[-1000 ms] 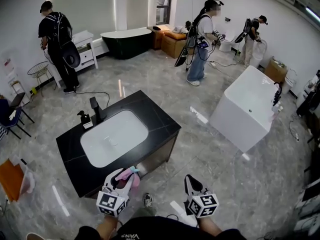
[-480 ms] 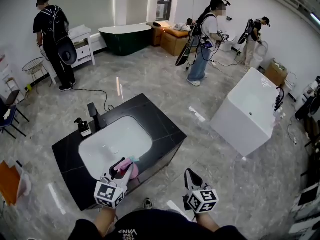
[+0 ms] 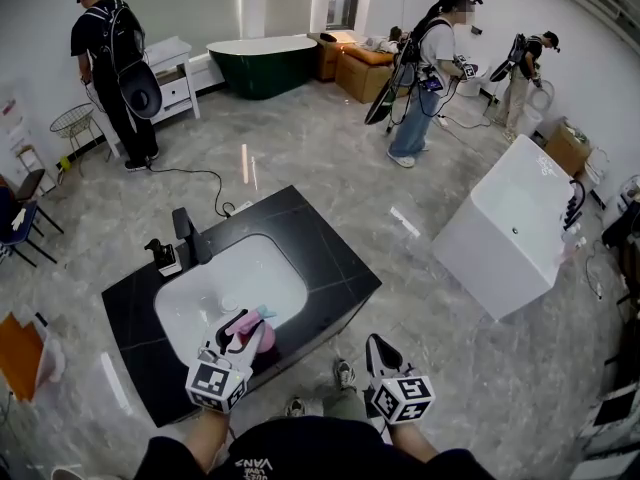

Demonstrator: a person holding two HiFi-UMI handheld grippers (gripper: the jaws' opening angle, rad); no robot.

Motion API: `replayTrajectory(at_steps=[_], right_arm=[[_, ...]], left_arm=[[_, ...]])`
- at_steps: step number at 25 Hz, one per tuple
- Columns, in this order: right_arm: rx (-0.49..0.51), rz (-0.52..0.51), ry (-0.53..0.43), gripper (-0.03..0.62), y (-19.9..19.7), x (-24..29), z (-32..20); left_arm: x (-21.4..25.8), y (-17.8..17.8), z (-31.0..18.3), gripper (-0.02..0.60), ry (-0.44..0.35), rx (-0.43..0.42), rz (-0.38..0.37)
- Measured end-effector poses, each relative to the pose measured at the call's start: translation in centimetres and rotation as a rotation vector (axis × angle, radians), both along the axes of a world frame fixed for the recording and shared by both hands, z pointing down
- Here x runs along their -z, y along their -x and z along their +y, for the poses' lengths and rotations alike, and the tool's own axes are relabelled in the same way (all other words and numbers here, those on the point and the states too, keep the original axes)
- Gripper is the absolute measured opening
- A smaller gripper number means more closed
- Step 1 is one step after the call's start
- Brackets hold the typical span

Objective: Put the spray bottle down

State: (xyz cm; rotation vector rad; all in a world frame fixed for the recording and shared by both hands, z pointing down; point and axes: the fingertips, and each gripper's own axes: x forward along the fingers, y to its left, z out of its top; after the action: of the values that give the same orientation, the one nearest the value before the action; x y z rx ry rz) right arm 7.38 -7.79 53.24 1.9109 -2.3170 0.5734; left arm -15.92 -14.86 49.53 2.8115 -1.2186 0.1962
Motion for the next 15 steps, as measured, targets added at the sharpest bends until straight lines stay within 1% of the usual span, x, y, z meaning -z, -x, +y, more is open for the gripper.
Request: replayTrajectory(at_steps=[5, 11, 15], right_arm=[[0.049, -0.002, 0.011, -0.002, -2.2, -0.4, -3.5], [0.112, 0.002, 0.017, -0.002, -5.3, -0.2, -7.7], [0.143, 0.004, 0.024, -0.002, -7.3, -0.5, -10.1]], left_arm=[[-0.2, -2.0, -2.9, 0.147, 0.000, 0.051, 0.002], [-0.5, -4.7, -6.4, 0.147, -0.023, 0.109, -0.007], [-0.9, -6.7, -8.7, 0.147, -0.036, 0.133, -0.010]])
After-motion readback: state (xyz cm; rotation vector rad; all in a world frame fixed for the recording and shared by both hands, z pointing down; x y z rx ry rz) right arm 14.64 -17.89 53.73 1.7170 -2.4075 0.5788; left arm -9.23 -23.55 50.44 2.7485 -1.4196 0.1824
